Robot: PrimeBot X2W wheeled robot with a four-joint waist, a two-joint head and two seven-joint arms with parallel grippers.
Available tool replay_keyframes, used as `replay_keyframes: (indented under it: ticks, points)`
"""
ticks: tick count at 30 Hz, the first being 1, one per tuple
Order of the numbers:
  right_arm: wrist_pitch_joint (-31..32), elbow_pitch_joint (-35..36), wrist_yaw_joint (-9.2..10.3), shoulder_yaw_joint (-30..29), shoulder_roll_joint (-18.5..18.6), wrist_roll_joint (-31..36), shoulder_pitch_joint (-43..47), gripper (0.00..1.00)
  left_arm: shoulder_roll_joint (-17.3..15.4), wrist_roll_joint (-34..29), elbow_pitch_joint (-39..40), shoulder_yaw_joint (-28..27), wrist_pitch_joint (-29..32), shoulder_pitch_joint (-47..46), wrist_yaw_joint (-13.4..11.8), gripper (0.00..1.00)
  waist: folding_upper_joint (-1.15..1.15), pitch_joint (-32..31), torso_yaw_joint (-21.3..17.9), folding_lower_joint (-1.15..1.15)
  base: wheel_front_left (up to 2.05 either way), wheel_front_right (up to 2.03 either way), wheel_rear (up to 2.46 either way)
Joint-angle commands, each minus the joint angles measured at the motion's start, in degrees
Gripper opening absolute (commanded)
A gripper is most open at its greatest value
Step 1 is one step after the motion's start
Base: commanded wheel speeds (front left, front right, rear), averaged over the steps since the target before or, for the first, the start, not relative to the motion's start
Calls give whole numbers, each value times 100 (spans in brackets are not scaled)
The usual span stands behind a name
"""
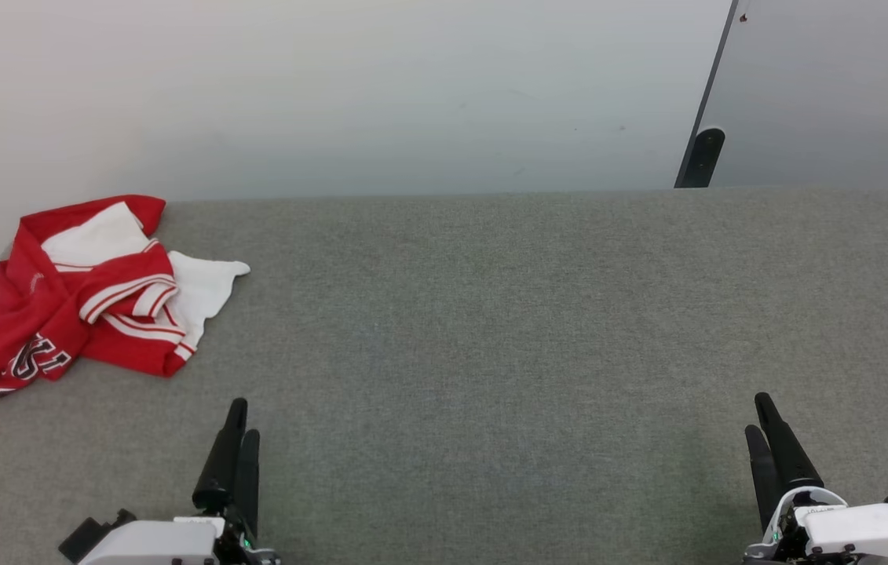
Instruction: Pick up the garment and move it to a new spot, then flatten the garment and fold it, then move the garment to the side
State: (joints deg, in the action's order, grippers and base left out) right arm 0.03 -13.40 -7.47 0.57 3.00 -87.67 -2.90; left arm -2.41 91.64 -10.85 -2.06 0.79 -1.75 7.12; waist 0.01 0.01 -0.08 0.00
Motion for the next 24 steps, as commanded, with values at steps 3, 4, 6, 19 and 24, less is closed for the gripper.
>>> replay_keyframes:
  ticks: [3, 4, 6, 19, 24]
  points:
    - [-99, 124, -4, 104, 56, 149, -159, 100, -69, -121, 167, 67, -93, -17, 24, 100, -1, -4, -3, 0, 0, 0, 0]
    - [-119, 131, -4, 121, 59, 173, -161, 100, -79, -145, 184, 82, -118, -12, 24, 100, -1, -6, -4, 0, 0, 0, 0]
    - [-161, 144, -4, 162, 74, 229, -167, 100, -97, -203, 220, 110, -171, 2, 25, 100, -1, -9, -7, 0, 0, 0, 0]
    - [-466, 139, -4, 412, 170, 998, -202, 100, -305, -1245, 328, 334, -592, 63, 31, 100, -1, -25, -13, 0, 0, 0, 0]
    - [-582, 106, -4, 488, 192, 1579, -217, 100, -301, -1855, 321, 334, -702, 72, 33, 100, -1, -30, -14, 0, 0, 0, 0]
